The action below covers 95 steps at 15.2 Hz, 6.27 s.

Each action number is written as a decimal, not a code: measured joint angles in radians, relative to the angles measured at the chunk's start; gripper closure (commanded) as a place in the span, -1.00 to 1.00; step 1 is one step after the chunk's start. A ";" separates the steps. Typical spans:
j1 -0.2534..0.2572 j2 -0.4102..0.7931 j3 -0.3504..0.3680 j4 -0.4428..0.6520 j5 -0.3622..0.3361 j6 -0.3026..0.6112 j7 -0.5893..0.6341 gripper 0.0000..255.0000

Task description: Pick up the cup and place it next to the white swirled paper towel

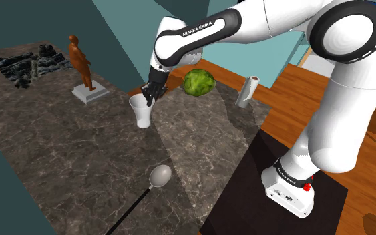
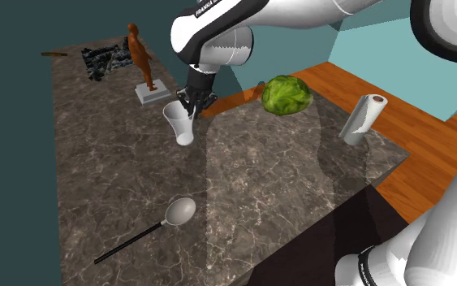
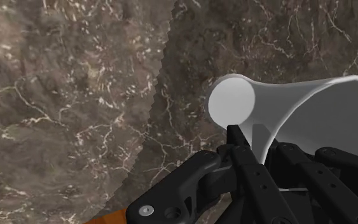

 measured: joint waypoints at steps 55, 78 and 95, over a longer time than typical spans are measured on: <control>-0.225 -0.229 -0.185 0.233 -0.029 -0.564 -0.233 1.00; -0.585 0.131 -0.385 0.746 0.031 -0.881 -0.695 1.00; -0.663 0.251 -0.402 0.773 0.051 -0.820 -0.808 1.00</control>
